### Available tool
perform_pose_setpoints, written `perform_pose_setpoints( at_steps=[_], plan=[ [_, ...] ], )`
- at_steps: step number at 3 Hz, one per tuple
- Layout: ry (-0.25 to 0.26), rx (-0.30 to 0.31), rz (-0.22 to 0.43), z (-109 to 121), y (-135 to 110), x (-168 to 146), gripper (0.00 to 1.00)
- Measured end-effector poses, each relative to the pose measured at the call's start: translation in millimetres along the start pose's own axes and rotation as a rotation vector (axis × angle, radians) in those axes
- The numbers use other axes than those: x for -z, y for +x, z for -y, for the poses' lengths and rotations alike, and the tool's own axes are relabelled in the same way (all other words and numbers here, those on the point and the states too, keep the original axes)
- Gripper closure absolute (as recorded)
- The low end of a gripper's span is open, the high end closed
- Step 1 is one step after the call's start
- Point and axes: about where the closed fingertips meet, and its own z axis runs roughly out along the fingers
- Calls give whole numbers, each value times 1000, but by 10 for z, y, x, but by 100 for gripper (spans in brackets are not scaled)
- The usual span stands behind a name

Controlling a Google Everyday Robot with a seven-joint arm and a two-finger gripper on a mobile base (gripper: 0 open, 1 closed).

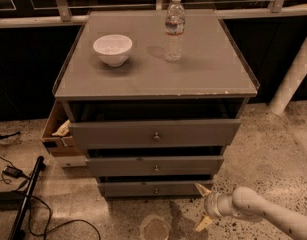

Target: Open bottom drawer

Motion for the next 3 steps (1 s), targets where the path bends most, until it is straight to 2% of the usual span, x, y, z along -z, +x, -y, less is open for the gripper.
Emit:
perform_pose_setpoints(
  at_steps=[3],
  plan=[
    [29,32,9,191,118,-380,0]
  ],
)
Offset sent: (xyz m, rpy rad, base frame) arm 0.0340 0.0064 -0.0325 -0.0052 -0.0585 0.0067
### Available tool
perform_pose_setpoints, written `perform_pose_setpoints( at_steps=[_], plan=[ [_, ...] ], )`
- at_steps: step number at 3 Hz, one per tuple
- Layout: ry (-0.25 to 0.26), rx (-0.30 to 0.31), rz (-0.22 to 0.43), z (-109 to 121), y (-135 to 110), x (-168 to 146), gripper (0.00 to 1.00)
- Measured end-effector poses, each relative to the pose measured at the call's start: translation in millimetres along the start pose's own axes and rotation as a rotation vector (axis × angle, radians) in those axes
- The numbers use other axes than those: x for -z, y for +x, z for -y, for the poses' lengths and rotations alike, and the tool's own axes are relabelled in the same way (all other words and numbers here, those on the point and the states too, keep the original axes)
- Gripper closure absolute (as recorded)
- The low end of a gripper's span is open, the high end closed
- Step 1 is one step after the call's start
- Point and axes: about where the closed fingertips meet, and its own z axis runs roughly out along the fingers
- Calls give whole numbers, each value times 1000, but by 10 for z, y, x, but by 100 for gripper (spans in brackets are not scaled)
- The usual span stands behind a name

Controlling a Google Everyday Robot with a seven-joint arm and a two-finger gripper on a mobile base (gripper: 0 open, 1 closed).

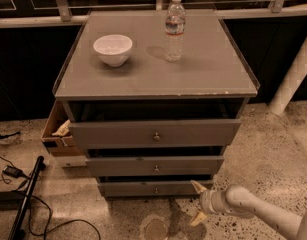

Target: Open bottom drawer

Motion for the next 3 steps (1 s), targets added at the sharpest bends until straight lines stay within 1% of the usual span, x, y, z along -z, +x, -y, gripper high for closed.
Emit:
perform_pose_setpoints(
  at_steps=[3],
  plan=[
    [19,9,-9,215,144,-315,0]
  ],
)
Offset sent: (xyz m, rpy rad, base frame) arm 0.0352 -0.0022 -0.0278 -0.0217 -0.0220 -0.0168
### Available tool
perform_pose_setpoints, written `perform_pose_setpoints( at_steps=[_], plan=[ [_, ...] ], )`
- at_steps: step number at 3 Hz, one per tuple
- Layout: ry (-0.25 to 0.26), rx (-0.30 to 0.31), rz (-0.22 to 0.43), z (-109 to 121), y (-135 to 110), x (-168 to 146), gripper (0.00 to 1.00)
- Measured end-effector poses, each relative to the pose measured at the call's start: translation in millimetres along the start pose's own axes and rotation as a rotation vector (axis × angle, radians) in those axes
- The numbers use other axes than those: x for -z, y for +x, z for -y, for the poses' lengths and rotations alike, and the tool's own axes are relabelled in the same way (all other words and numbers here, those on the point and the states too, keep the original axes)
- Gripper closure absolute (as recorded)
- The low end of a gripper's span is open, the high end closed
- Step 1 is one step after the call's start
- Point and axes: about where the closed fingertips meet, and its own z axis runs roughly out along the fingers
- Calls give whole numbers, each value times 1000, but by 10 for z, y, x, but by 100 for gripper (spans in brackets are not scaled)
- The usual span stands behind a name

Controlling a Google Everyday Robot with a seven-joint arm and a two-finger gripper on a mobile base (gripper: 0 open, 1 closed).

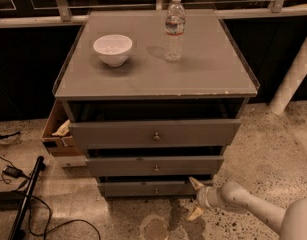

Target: Open bottom drawer

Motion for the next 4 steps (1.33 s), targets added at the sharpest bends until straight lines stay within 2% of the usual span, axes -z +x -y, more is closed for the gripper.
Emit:
perform_pose_setpoints(
  at_steps=[4],
  plan=[
    [-2,35,-43,317,127,-414,0]
  ],
)
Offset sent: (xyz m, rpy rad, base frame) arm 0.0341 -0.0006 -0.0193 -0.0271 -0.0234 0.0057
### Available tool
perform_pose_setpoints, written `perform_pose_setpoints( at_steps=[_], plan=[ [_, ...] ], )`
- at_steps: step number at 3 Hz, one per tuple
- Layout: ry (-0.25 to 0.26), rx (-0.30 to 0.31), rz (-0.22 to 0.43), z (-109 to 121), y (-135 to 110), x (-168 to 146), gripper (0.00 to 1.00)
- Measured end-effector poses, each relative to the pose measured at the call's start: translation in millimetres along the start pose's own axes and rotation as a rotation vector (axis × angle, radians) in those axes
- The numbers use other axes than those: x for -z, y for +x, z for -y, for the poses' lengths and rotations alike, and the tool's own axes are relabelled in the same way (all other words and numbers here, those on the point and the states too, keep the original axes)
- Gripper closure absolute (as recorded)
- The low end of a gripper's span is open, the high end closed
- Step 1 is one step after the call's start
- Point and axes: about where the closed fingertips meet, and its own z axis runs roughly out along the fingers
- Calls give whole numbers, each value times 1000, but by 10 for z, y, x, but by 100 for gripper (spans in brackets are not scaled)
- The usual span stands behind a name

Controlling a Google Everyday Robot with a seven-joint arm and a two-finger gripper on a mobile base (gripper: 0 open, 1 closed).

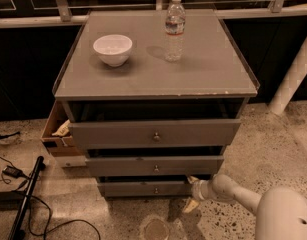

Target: Open bottom drawer

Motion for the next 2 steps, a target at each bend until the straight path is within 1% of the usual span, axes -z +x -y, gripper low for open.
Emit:
perform_pose_setpoints(
  at_steps=[1,2],
  plan=[
    [-10,8,-29,100,49,-164,0],
    [-18,9,-39,101,49,-199,0]
  ],
)
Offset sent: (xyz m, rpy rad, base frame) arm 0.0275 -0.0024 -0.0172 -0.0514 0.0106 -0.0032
